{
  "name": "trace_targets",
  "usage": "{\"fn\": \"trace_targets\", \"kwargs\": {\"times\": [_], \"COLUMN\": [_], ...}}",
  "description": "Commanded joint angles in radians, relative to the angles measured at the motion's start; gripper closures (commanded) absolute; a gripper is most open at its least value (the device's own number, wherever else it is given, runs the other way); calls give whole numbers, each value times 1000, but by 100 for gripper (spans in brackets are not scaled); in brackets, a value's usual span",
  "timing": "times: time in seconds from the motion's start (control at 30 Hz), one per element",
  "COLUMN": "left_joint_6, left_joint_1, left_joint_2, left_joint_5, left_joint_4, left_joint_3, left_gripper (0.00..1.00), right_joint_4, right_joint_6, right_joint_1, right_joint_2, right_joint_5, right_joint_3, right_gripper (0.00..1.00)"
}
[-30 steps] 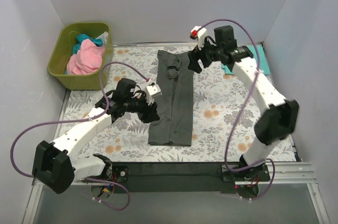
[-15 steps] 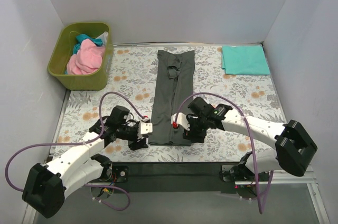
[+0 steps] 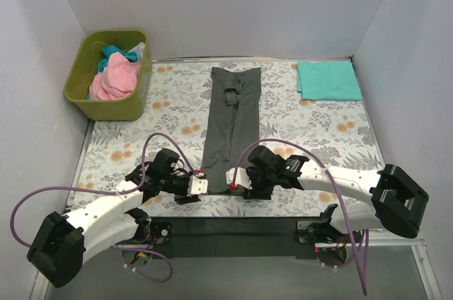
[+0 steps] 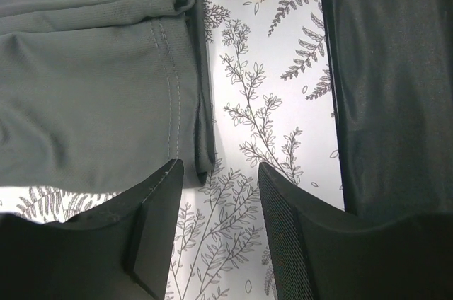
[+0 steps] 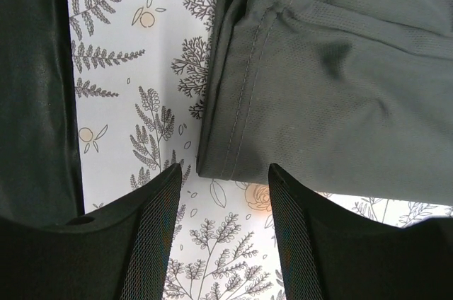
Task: Fold and stack the t-shirts
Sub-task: Fold the tshirt
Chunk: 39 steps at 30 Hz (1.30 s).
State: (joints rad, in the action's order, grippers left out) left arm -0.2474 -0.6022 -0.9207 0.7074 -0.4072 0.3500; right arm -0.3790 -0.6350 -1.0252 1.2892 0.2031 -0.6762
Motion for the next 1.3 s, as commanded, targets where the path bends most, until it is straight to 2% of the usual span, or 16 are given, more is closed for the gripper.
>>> {"fn": "trace_targets", "kwargs": {"times": [0.0, 0.2, 0.33, 0.47, 0.53, 0.57, 0.6, 0.63, 0.73, 0.83, 0.97, 1.07, 1.27], "left_joint_6": [-29, -44, -64, -78, -92, -93, -107, -115, -125, -64, 13, 51, 14], "left_joint_1": [-25, -53, -57, -64, -71, -73, -74, -79, -79, -79, -77, -54, 24], "left_joint_2": [-24, -92, -124, -139, -148, -150, -145, -138, -72, -17, -24, -29, -76], "left_joint_5": [-28, -72, -97, -115, -128, -128, -118, -111, -48, -2, -6, -23, -45], "left_joint_4": [83, 145, 145, 139, 125, 107, 93, 73, -17, -91, -139, -110, -30], "left_joint_3": [-11, -23, -37, -52, -51, -46, -40, -36, 4, 67, 155, 185, 210], "left_gripper": [56, 58, 63, 70, 78, 82, 89, 93, 100, 100, 100, 100, 100], "right_joint_4": [80, 117, 118, 117, 112, 108, 91, 81, 22, -36, -76, -80, -78], "right_joint_6": [-12, -17, -22, -26, -20, -22, -19, -17, -6, -2, -22, -40, -118], "right_joint_1": [-19, -47, -79, -111, -131, -137, -138, -138, -139, -138, -98, -58, 52], "right_joint_2": [8, 48, 59, 64, 59, 59, 59, 56, 19, -33, -70, -64, -24], "right_joint_5": [-13, -22, -31, -48, -54, -60, -64, -64, -45, -33, -42, -54, -68], "right_joint_3": [17, 43, 70, 104, 118, 116, 107, 103, 73, 44, 11, -23, -95], "right_gripper": [50, 51, 58, 77, 84, 93, 97, 99, 99, 99, 99, 99, 99]}}
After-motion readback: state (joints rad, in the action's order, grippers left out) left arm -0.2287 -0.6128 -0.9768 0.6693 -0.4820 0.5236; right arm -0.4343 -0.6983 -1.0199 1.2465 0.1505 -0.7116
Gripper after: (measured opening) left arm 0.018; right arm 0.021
